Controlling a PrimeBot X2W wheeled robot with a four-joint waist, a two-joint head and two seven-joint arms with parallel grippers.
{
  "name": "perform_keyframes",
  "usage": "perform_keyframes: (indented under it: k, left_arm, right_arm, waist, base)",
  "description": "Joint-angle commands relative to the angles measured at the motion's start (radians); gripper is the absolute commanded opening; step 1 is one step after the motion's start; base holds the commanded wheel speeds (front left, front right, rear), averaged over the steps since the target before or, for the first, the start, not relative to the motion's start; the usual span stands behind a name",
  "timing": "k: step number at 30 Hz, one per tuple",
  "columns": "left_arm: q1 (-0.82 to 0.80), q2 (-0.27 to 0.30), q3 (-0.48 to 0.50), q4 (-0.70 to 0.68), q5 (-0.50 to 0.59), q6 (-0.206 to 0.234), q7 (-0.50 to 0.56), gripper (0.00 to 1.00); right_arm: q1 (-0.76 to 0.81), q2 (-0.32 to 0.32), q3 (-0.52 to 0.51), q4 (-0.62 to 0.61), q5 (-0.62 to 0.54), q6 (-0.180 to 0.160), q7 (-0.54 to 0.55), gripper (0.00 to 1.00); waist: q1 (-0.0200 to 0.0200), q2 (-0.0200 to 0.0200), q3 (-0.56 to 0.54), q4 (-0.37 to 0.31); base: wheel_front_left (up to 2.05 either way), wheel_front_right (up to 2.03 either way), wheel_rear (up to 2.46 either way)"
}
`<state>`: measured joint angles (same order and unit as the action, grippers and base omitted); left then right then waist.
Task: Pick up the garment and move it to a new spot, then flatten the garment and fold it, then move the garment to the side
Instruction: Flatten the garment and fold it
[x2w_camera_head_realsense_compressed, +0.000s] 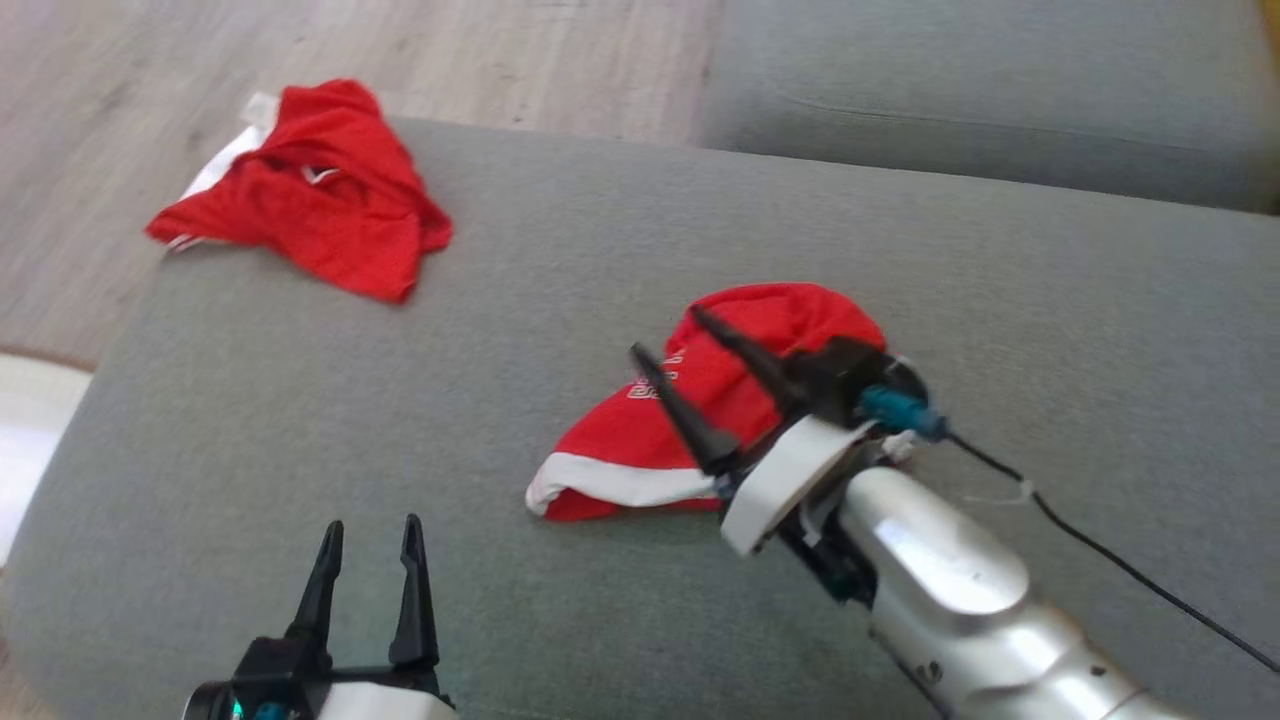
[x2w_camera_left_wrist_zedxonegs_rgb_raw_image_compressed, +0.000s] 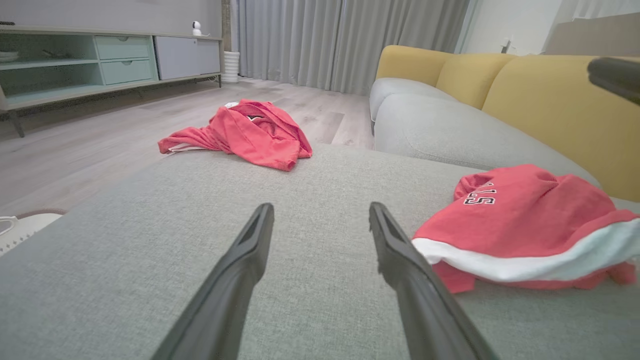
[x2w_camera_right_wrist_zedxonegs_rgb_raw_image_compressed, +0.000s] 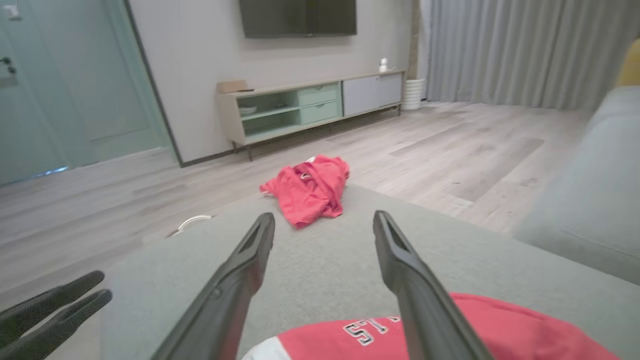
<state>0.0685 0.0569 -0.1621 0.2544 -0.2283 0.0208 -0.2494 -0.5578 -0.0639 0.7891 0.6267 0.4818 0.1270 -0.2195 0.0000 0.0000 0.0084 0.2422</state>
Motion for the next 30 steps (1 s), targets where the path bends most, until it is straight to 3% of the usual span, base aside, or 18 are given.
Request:
perform_keyframes:
  k: [1,12,16,29,30]
  left_arm:
    - [-0.023,-0.004,0.026,-0.032,0.012,0.002,-0.012,1.0]
    - [-0.012,-0.004,0.013,-0.038,0.022,-0.001,-0.012,1.0]
    - [-0.016,-0.005,0.013,-0.04,0.023,-0.003,-0.012,1.0]
    - [-0.051,-0.002,0.008,-0.029,0.031,-0.005,-0.012,1.0]
    - [-0.052,-0.002,0.009,-0.029,0.031,-0.004,-0.012,1.0]
  right_arm:
    - [-0.001,0.014,-0.021,-0.022,-0.004,0.004,-0.016,1.0]
    - [0.091,0.014,-0.411,0.126,-0.221,0.004,-0.04,1.0]
    - [0.139,0.014,-0.503,0.142,-0.264,0.004,-0.041,1.0]
    - [0.109,0.014,-0.437,0.228,-0.182,0.004,0.015,1.0]
    - [0.103,0.014,-0.43,0.234,-0.176,0.004,0.015,0.83]
  waist:
    - [0.0,0.0,-0.008,-0.028]
    - [0.0,0.0,-0.007,-0.098]
    - [0.0,0.0,0.01,-0.102]
    - [0.0,0.0,0.058,-0.054]
    - [0.0,0.0,0.06,-0.051]
  base:
    - [0.0,0.0,0.0]
    - [0.0,0.0,0.0]
    - [0.0,0.0,0.0]
    - [0.0,0.0,0.0]
    - [0.0,0.0,0.0]
